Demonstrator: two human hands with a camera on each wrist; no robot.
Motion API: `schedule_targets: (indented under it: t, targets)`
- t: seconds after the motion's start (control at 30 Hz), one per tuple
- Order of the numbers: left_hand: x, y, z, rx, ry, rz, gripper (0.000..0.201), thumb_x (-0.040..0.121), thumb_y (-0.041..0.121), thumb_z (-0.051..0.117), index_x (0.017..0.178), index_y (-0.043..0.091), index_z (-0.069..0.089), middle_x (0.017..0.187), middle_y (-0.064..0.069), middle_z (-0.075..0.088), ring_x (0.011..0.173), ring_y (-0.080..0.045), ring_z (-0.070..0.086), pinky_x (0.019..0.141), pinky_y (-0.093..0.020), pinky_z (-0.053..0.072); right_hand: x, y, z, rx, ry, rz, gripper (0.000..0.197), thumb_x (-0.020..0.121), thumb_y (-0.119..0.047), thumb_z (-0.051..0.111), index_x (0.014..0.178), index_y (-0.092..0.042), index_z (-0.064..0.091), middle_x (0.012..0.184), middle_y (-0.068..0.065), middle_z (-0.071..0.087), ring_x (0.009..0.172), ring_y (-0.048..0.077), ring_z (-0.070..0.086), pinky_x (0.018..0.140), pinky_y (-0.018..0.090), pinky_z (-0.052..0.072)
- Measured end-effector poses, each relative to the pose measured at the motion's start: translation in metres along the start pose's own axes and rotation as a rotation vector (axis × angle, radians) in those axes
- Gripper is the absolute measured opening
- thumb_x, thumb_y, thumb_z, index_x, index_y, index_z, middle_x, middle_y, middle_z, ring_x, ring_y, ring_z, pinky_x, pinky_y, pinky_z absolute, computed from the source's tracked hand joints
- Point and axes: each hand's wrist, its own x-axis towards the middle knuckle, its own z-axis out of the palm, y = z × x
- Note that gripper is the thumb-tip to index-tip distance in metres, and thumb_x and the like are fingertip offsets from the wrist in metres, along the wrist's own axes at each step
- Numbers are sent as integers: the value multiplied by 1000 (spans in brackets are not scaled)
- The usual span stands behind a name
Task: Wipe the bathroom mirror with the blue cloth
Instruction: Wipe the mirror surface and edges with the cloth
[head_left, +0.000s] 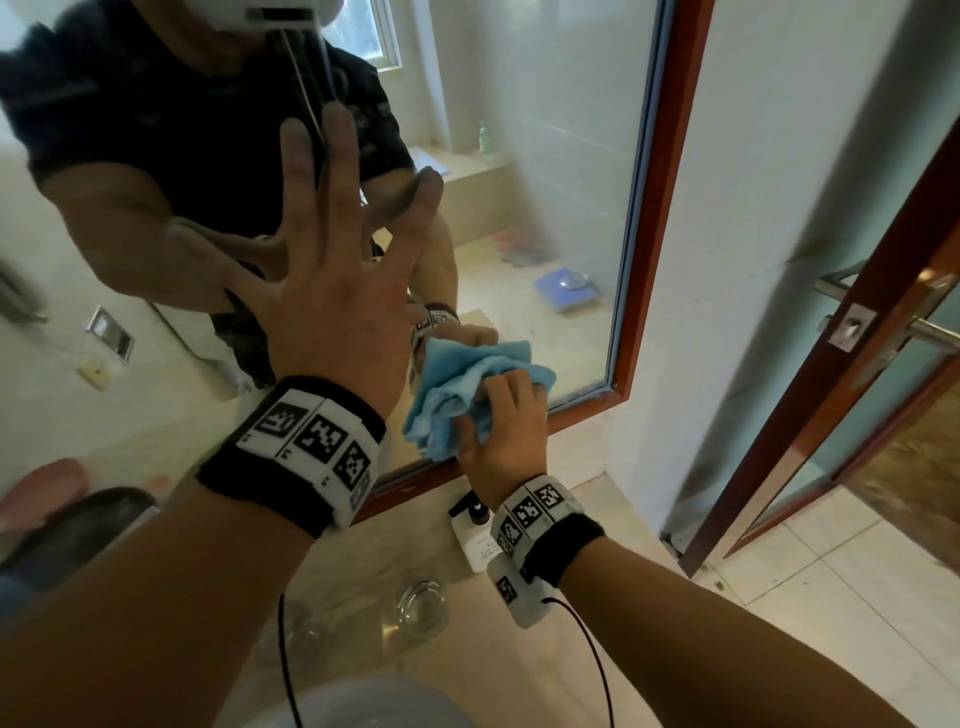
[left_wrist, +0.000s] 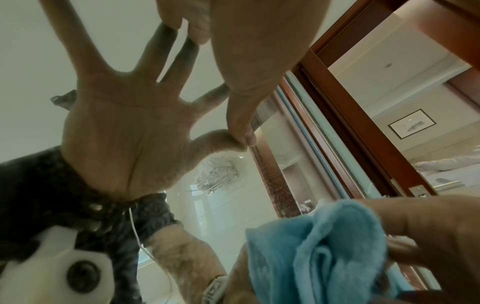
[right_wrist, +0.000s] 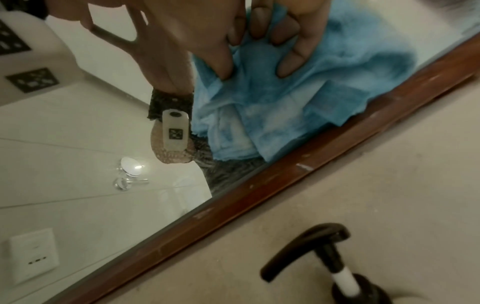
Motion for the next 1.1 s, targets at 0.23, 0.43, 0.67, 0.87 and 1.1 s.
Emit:
schedule_targets:
  t: [0.23, 0.43, 0.67, 0.87, 1.1]
  targets:
    - [-6, -15, 0, 58, -38, 28, 111, 69, 51, 78, 152, 48, 4, 163, -3, -14, 151, -27, -9, 92, -83, 19, 18, 15, -20, 78, 23, 65, 20, 80, -12, 71, 93, -13, 56, 103, -4, 44, 89, 20, 50, 76, 37, 53]
    - [-25, -47, -5, 62, -48, 6, 115, 64, 45, 82, 153, 46, 9, 164, 3, -9, 151, -25, -8, 101, -82, 9, 47, 50, -66, -27, 108, 165, 22, 80, -6, 71, 99, -2, 60, 110, 16, 53, 93, 28, 54, 81, 30, 46]
    - [-40, -88, -21, -1, -43, -173, 115, 63, 39, 84, 150, 53, 9, 163, 6, -12, 150, -30, -9, 92, -86, 16, 50, 53, -70, -64, 94, 218, 27, 84, -9, 68, 107, -1, 60, 118, 17, 54, 103, 30, 54, 85, 19, 35]
    - [-45, -105, -24, 32, -44, -175, 114, 64, 40, 82, 151, 50, 10, 164, 3, -10, 150, -31, -7, 92, -87, 13, 50, 48, -66, -39, 134, 219, 24, 84, -10, 68, 104, -2, 58, 113, 16, 55, 98, 30, 56, 84, 27, 42]
    - [-44, -106, -24, 19, -54, -154, 114, 63, 43, 79, 151, 50, 7, 164, 2, -9, 150, -29, -8, 91, -87, 11, 67, 13, -64, -22, 221, 118, 19, 82, -16, 69, 97, -8, 60, 105, 12, 56, 90, 24, 55, 77, 25, 43]
